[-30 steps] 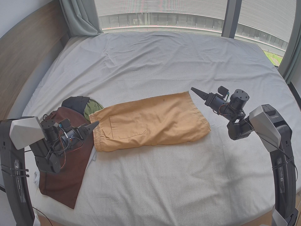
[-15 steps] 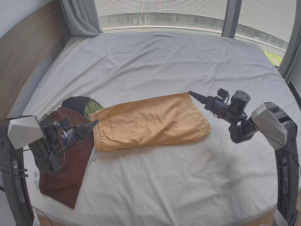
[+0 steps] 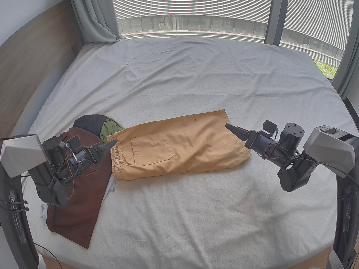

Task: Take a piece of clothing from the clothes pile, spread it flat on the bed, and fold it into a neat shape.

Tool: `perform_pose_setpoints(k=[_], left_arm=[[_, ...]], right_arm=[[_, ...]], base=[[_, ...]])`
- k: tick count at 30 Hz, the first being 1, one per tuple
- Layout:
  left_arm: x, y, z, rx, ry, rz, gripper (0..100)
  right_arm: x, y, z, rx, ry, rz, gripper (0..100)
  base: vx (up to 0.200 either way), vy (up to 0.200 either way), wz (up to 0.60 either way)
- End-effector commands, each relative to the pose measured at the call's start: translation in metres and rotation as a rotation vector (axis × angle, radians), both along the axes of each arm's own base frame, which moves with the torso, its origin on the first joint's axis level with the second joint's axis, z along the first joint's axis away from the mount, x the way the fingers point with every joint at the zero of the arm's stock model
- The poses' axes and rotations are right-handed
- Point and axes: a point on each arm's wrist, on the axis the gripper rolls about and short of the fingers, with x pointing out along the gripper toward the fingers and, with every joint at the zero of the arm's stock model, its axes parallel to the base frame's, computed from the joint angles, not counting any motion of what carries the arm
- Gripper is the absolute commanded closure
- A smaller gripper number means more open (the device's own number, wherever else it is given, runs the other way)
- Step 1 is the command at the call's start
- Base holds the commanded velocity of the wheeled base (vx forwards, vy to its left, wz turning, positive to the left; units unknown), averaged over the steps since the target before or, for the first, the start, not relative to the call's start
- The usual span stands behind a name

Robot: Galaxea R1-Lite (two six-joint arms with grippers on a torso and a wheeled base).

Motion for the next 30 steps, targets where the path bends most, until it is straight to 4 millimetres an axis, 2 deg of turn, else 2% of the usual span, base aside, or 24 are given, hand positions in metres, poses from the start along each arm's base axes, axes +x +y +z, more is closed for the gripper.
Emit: perform_pose_setpoints(k=[1, 4, 7, 8, 10, 12, 13, 16, 20, 30], left_arm=[[-0.006, -0.004, 0.013, 0.016, -0.035, -0.014, 0], [-0.006, -0.008, 0.014, 0.027, -0.044, -0.025, 0], [-0.008, -0.01, 0.019, 0.029, -0.057, -0.031, 0], [-0.01, -0.011, 0.022, 0.029, -0.062, -0.032, 0], [-0.014, -0.011, 0.029, 0.03, -0.075, -0.033, 0], [-0.014, -0.011, 0.029, 0.031, -0.076, -0.033, 0], [-0.017, -0.013, 0.033, 0.046, -0.092, -0.039, 0], [-0.023, -0.018, 0.031, 0.089, -0.098, -0.054, 0], [-0.024, -0.017, 0.028, 0.157, -0.13, -0.052, 0], [-0.025, -0.017, 0.025, 0.164, -0.121, -0.052, 0]], right_arm=[[-0.019, 0.001, -0.003, 0.0, 0.036, -0.054, 0], [-0.03, 0.002, -0.006, -0.003, 0.076, -0.061, 0], [-0.037, 0.002, 0.004, -0.005, 0.063, -0.061, 0], [-0.042, 0.001, 0.015, 0.003, 0.045, -0.061, 0], [-0.052, 0.003, 0.021, 0.003, 0.05, -0.051, 0], [-0.052, 0.003, 0.021, 0.003, 0.053, -0.05, 0], [-0.054, 0.005, 0.018, -0.001, 0.068, -0.045, 0], [-0.056, 0.005, 0.012, -0.008, 0.087, -0.046, 0], [-0.052, 0.006, -0.006, -0.022, 0.13, -0.048, 0], [-0.049, 0.006, -0.021, -0.035, 0.162, -0.05, 0]], base=[[0.0, 0.0, 0.0], [0.0, 0.0, 0.0], [0.0, 0.0, 0.0], [0.0, 0.0, 0.0], [0.0, 0.0, 0.0], [0.0, 0.0, 0.0], [0.0, 0.0, 0.0], [0.0, 0.0, 0.0], [0.0, 0.0, 0.0], [0.0, 0.0, 0.0]])
